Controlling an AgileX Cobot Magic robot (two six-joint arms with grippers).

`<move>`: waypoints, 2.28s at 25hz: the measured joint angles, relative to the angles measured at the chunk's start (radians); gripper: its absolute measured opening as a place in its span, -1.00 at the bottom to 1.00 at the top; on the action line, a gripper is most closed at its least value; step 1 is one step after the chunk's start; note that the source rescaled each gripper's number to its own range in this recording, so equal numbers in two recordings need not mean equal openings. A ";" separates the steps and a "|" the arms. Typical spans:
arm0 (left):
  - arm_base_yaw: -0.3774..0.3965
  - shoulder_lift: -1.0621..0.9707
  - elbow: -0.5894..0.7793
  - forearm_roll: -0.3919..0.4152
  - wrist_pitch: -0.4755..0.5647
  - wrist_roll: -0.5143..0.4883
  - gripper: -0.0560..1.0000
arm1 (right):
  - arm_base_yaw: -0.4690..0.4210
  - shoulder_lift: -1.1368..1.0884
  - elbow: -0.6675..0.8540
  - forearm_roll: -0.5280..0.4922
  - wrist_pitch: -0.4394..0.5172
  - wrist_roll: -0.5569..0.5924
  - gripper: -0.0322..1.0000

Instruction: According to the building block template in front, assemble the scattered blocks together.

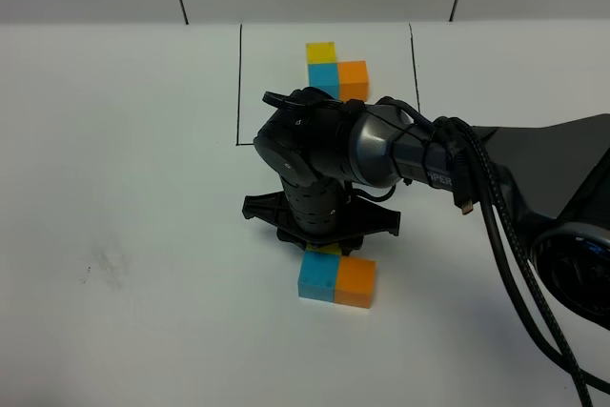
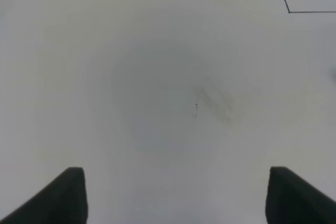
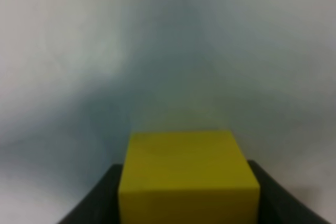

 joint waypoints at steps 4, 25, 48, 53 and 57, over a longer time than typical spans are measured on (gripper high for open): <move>0.000 0.000 0.000 0.000 0.000 0.000 0.19 | 0.000 0.000 0.000 -0.003 0.001 -0.004 -0.88; 0.000 0.000 0.000 0.000 0.000 0.000 0.19 | 0.000 -0.134 0.002 -0.229 0.018 -0.079 0.51; 0.000 0.000 0.000 0.000 0.000 0.000 0.19 | -0.737 -1.062 0.002 -0.661 -0.040 -0.913 1.00; 0.000 0.000 0.000 0.000 0.000 0.000 0.19 | -0.829 -1.252 0.002 -0.529 0.188 -1.107 1.00; 0.000 0.000 0.000 0.000 0.000 0.000 0.19 | -0.830 -1.424 0.060 -0.325 0.214 -1.250 1.00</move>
